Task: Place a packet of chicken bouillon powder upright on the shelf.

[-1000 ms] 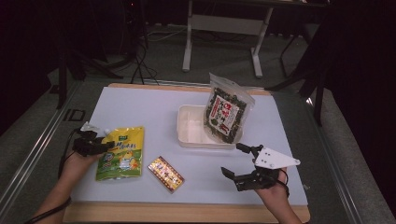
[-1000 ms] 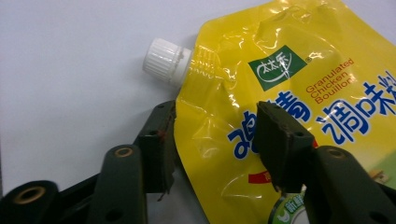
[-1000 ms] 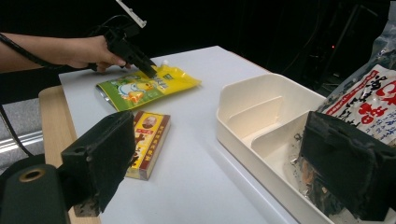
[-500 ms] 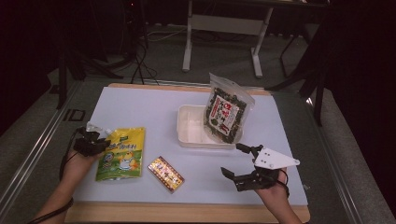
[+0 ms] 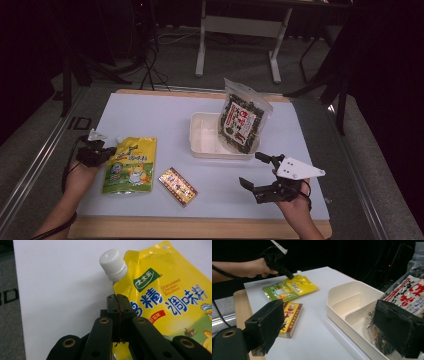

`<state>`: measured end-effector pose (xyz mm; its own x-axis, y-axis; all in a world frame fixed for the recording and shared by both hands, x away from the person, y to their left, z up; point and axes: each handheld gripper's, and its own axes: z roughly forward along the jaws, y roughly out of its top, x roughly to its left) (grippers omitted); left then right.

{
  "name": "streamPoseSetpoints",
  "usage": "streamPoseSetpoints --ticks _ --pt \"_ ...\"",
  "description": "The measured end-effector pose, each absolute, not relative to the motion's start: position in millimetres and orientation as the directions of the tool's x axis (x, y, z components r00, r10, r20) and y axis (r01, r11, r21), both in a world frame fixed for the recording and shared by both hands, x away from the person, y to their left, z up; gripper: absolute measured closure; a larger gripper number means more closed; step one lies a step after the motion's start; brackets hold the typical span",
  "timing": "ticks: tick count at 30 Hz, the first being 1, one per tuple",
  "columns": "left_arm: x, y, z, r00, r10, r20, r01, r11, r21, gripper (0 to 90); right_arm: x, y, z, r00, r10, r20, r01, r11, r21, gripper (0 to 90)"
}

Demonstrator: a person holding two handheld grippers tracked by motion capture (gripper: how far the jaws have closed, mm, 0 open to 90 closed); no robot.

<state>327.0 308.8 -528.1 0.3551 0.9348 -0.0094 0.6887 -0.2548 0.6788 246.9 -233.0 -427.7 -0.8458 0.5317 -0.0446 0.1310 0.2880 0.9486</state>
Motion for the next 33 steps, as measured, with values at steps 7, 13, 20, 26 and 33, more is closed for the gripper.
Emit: streamPoseSetpoints --ticks 7,13,20,26,33 --pt "320.1 311.3 -515.9 0.372 0.928 -0.016 0.656 -0.251 0.712 90.0 246.9 -233.8 -426.6 -0.84 0.54 -0.043 0.125 0.271 0.954 10.1" --pt "310.4 316.6 -505.1 0.401 0.915 -0.041 0.604 -0.23 0.764 90.0 245.1 -231.8 -424.6 -0.841 0.537 -0.058 0.107 0.271 0.957 10.1" --pt "303.6 318.8 -495.8 0.419 0.906 -0.057 0.573 -0.214 0.791 90.0 243.4 -224.8 -417.3 -0.865 0.488 -0.117 0.044 0.307 0.951 13.7" --pt "296.4 322.8 -488.6 0.452 0.888 -0.076 0.538 -0.204 0.818 90.0 244.5 -217.0 -411.5 -0.872 0.483 -0.081 0.076 0.298 0.952 12.1" --pt "286.8 325.3 -481.4 0.485 0.871 -0.073 0.493 -0.204 0.846 90.0 248.6 -198.0 -405.9 -0.886 0.457 -0.073 0.078 0.304 0.95 9.6"
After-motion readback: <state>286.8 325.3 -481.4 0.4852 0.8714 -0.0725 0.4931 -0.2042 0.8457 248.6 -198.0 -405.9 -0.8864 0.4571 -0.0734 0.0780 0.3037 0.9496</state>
